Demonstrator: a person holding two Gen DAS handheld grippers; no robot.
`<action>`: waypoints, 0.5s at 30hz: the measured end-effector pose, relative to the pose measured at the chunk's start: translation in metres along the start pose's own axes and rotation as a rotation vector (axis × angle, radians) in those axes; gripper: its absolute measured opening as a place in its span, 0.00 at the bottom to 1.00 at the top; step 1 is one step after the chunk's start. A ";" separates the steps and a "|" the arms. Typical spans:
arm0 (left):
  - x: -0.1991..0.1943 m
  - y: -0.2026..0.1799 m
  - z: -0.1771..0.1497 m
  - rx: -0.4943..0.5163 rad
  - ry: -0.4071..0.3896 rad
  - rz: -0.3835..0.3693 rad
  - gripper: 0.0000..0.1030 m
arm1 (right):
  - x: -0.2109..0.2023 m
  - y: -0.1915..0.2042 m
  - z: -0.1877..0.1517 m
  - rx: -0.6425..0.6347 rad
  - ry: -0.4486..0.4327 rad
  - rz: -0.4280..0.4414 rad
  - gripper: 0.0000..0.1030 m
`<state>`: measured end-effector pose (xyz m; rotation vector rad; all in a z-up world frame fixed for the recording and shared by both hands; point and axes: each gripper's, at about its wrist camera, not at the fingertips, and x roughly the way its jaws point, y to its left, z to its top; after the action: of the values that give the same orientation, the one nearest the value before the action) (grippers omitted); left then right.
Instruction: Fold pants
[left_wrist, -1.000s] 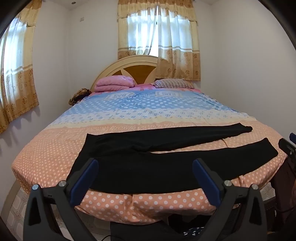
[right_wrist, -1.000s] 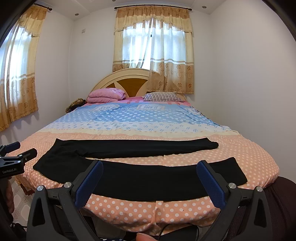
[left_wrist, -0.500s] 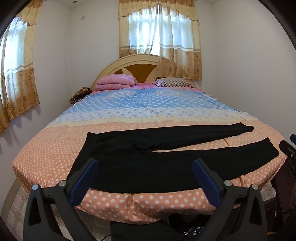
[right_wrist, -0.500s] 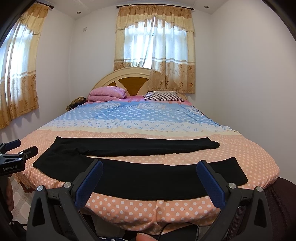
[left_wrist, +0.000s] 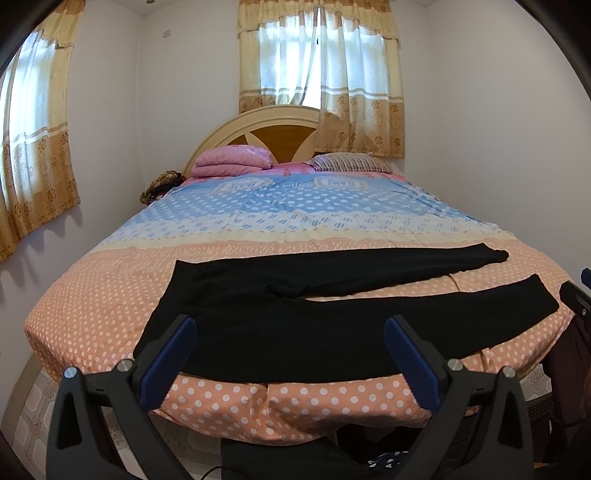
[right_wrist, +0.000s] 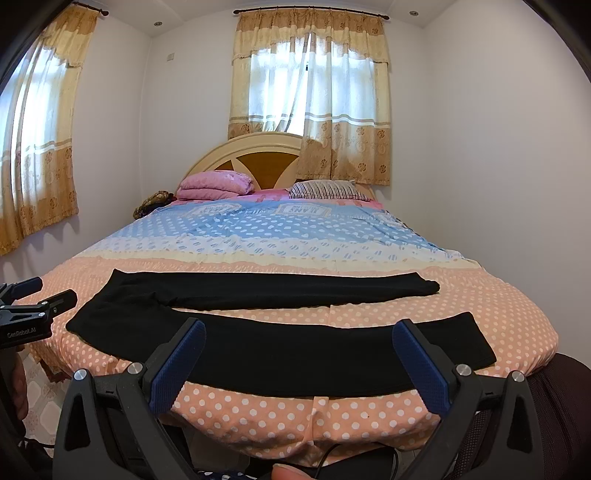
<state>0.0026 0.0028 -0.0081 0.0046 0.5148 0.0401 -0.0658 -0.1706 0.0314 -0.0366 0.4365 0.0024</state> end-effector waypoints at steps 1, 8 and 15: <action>0.000 0.000 0.000 0.000 0.000 0.000 1.00 | 0.000 0.000 0.000 -0.001 0.000 0.000 0.99; 0.001 -0.001 0.000 -0.001 0.002 0.001 1.00 | 0.002 0.000 -0.002 -0.003 0.006 0.002 0.99; 0.002 0.000 -0.002 -0.001 0.008 0.000 1.00 | 0.003 0.001 -0.003 -0.006 0.009 0.001 0.99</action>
<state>0.0034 0.0026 -0.0110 0.0036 0.5227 0.0407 -0.0640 -0.1700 0.0274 -0.0420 0.4456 0.0042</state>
